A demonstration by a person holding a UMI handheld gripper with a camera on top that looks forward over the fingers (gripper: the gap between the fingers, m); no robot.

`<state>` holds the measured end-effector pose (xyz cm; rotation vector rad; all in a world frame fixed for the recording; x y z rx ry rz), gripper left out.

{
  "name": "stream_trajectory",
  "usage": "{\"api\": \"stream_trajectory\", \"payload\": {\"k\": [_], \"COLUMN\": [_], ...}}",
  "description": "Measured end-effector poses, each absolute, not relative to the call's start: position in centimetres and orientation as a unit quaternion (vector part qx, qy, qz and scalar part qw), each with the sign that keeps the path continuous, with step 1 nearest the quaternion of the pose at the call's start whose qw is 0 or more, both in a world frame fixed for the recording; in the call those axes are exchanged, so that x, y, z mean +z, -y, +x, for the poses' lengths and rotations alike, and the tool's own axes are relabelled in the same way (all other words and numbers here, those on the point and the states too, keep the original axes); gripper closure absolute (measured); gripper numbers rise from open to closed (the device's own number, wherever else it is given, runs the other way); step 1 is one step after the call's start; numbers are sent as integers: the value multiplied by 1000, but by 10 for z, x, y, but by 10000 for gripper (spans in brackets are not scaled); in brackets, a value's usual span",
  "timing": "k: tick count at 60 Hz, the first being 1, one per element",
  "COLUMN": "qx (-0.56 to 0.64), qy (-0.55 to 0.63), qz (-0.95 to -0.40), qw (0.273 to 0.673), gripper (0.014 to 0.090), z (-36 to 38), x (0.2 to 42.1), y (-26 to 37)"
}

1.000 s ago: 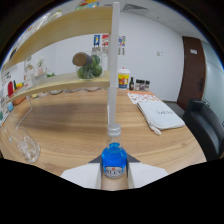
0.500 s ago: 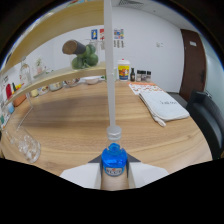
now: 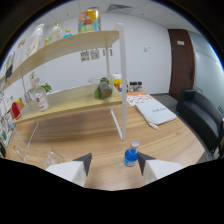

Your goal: Make me a cup of Mount Fuji.

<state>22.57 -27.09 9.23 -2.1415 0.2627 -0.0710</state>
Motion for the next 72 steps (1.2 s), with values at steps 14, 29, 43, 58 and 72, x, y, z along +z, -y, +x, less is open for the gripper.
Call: {"api": "stream_trajectory", "payload": {"k": [14, 29, 43, 58, 72], "qx": [2, 2, 28, 16, -12], "qy": [-85, -76, -41, -4, -21], "qz": [-868, -877, -816, -752, -751], "qw": [488, 474, 576, 659, 660], "gripper": [199, 194, 189, 198, 402], "z": [117, 35, -34, -68, -62], "x": [124, 171, 313, 397, 398], "y": [280, 275, 239, 164, 107]}}
